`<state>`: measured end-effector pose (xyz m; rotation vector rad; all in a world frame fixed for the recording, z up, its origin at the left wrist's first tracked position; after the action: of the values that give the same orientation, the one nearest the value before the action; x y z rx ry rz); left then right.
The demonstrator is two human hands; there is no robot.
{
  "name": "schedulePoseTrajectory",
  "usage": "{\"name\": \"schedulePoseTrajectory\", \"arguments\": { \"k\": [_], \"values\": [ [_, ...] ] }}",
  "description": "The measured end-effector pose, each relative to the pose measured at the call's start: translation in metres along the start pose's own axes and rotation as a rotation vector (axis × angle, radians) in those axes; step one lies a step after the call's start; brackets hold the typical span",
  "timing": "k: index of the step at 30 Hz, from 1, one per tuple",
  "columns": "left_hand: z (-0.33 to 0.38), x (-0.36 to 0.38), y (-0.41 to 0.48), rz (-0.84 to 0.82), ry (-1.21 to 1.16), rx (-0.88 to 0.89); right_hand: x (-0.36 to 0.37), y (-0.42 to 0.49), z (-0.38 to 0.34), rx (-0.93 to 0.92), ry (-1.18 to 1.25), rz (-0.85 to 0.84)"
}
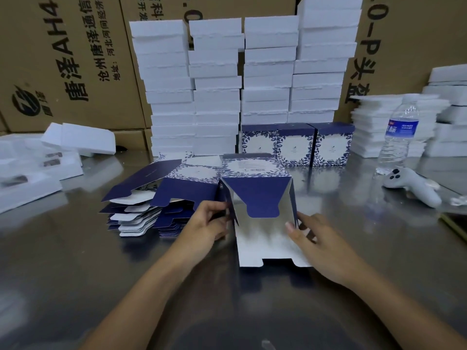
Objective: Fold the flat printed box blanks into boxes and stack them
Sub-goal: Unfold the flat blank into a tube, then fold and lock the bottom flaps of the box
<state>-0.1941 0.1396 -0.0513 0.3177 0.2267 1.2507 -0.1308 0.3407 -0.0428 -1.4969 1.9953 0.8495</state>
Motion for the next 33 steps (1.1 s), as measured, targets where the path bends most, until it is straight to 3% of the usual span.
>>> {"name": "schedulePoseTrajectory", "arguments": {
  "k": [6,15,25,33],
  "values": [
    [0.003,0.018,-0.007,-0.254,0.114,0.111,-0.005,-0.004,-0.010,-0.041,0.211,0.019],
    [0.003,0.024,-0.011,-0.336,0.158,0.143,-0.005,-0.001,-0.004,-0.042,0.355,0.027],
    [0.014,0.009,-0.005,-0.125,0.167,0.237,-0.023,-0.006,-0.010,-0.066,0.401,0.187],
    [0.024,-0.008,-0.007,0.092,0.296,0.264,-0.019,-0.005,-0.010,-0.017,0.507,0.168]
  ]
}}
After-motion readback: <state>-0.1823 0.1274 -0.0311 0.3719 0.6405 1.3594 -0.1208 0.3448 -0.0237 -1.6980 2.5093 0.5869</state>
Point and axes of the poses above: each hand's wrist, its own y-axis towards the middle knuckle, its own x-axis out of the palm, z = x × y, the point moved 9 cm from there along y, towards the middle knuckle, and after that the axes turned 12 degrees about x, right-handed, at the moved point
